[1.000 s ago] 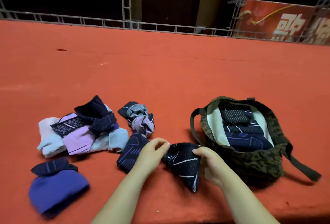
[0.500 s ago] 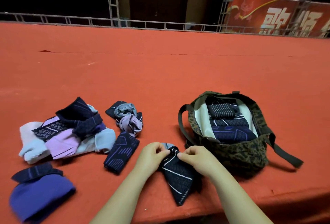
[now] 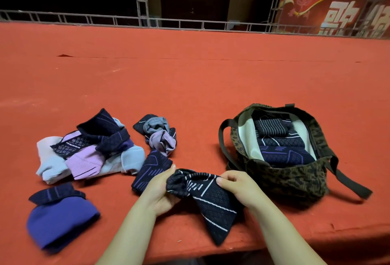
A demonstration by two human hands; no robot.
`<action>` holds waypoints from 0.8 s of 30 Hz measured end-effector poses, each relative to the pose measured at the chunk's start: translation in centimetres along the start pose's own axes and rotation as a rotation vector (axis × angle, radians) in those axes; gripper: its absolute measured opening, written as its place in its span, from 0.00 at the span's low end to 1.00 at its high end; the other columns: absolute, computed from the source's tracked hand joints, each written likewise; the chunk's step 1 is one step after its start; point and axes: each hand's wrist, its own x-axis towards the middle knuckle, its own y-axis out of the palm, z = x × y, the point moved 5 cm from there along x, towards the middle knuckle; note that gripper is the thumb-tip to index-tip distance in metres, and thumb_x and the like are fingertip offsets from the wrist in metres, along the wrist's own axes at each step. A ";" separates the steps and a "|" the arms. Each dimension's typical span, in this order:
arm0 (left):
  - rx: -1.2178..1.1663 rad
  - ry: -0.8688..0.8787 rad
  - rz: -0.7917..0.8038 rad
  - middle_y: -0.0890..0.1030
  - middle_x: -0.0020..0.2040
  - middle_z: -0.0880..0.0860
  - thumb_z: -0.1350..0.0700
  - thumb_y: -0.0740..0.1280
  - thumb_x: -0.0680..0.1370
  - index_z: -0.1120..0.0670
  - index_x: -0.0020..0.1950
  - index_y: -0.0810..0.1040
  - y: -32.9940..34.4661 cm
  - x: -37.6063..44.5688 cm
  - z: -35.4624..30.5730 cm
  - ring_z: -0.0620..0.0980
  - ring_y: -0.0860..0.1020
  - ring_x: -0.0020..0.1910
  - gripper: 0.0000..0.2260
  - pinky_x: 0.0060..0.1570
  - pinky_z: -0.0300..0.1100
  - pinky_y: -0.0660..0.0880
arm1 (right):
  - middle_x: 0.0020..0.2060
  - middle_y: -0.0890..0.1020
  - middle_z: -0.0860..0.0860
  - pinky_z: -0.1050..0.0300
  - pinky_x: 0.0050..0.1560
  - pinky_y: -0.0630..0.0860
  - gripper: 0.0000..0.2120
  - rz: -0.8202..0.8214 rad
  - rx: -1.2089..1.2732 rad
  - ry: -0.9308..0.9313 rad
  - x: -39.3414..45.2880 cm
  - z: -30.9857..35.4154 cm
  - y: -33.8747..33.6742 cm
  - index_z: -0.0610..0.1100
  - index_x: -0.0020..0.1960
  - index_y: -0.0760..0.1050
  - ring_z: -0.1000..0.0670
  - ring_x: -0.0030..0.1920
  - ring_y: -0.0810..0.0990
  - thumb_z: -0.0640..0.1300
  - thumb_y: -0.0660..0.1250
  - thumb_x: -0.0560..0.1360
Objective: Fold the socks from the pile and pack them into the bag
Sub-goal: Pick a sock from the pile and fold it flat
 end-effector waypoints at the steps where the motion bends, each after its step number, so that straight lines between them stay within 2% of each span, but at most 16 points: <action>1: 0.024 -0.002 0.010 0.80 0.38 0.60 0.52 0.61 0.79 0.62 0.44 0.77 -0.2 0.0 -0.2 0.55 0.80 0.35 0.14 0.34 0.45 0.79 | 0.30 0.79 0.56 0.64 0.38 0.70 0.08 0.012 0.020 0.008 0.0 -0.1 -0.1 0.46 0.35 0.79 0.59 0.33 0.75 0.41 0.70 0.74; 4: 0.073 0.115 -0.033 0.76 0.36 0.57 0.54 0.65 0.75 0.56 0.41 0.73 -1.1 0.2 -1.7 0.53 0.78 0.32 0.07 0.33 0.44 0.78 | 0.32 0.79 0.53 0.64 0.38 0.71 0.08 0.043 0.095 0.025 -0.3 -0.4 -0.6 0.44 0.36 0.79 0.56 0.34 0.76 0.39 0.69 0.74; 6: -0.027 0.238 -0.095 0.77 0.40 0.58 0.55 0.64 0.77 0.56 0.45 0.75 -2.3 0.6 -3.3 0.53 0.78 0.35 0.05 0.37 0.46 0.79 | 0.30 0.79 0.54 0.65 0.35 0.71 0.10 0.047 0.145 0.034 -0.4 -0.4 -0.8 0.44 0.36 0.78 0.56 0.33 0.75 0.37 0.67 0.75; 9: -0.158 0.339 -0.123 0.79 0.48 0.60 0.54 0.61 0.79 0.58 0.53 0.76 -3.4 0.5 -4.8 0.54 0.81 0.40 0.08 0.40 0.47 0.81 | 0.29 0.78 0.54 0.67 0.33 0.70 0.10 0.085 0.136 0.039 -0.4 0.2 -0.2 0.45 0.35 0.78 0.57 0.32 0.75 0.37 0.67 0.75; 13: 0.125 0.463 -0.144 0.78 0.41 0.56 0.57 0.59 0.81 0.53 0.49 0.76 -1.3 -1.0 -4.1 0.51 0.78 0.35 0.06 0.31 0.40 0.77 | 0.34 0.79 0.53 0.60 0.41 0.71 0.08 0.234 -0.013 0.008 -0.1 1.9 1.9 0.45 0.39 0.79 0.55 0.37 0.76 0.48 0.70 0.74; 15: 0.217 0.504 -0.093 0.76 0.40 0.55 0.60 0.60 0.80 0.53 0.53 0.76 0.0 -1.5 -4.0 0.48 0.77 0.33 0.06 0.32 0.39 0.76 | 0.37 0.81 0.53 0.58 0.44 0.73 0.15 0.300 -0.050 -0.013 -0.2 2.9 3.2 0.43 0.45 0.79 0.55 0.39 0.78 0.55 0.70 0.70; 17: 0.245 0.517 -0.034 0.76 0.38 0.54 0.62 0.61 0.80 0.54 0.58 0.74 0.7 -1.9 -4.1 0.45 0.78 0.31 0.09 0.31 0.37 0.76 | 0.36 0.79 0.55 0.59 0.42 0.72 0.13 0.266 -0.119 -0.084 -0.1 4.0 4.3 0.43 0.45 0.78 0.56 0.37 0.76 0.54 0.70 0.70; 19: 0.226 0.530 0.035 0.78 0.39 0.53 0.62 0.66 0.76 0.52 0.61 0.72 1.1 -2.1 -4.1 0.45 0.78 0.34 0.15 0.34 0.37 0.77 | 0.34 0.78 0.53 0.57 0.39 0.70 0.12 0.151 -0.098 -0.134 -0.1 4.8 4.9 0.42 0.43 0.77 0.55 0.35 0.75 0.52 0.69 0.72; 21: 0.240 0.551 0.065 0.80 0.40 0.51 0.58 0.69 0.69 0.49 0.62 0.71 1.2 -2.4 -4.1 0.47 0.79 0.38 0.22 0.38 0.38 0.77 | 0.33 0.78 0.49 0.53 0.40 0.70 0.16 0.042 0.110 -0.107 0.0 4.9 4.9 0.39 0.41 0.76 0.51 0.36 0.75 0.53 0.69 0.71; 24: 0.357 0.587 -0.059 0.79 0.38 0.50 0.53 0.73 0.65 0.53 0.60 0.70 0.6 -2.6 -3.1 0.45 0.77 0.35 0.25 0.36 0.38 0.72 | 0.34 0.78 0.46 0.53 0.39 0.70 0.12 -0.066 0.359 -0.009 0.0 4.2 4.6 0.39 0.41 0.76 0.49 0.36 0.75 0.48 0.67 0.76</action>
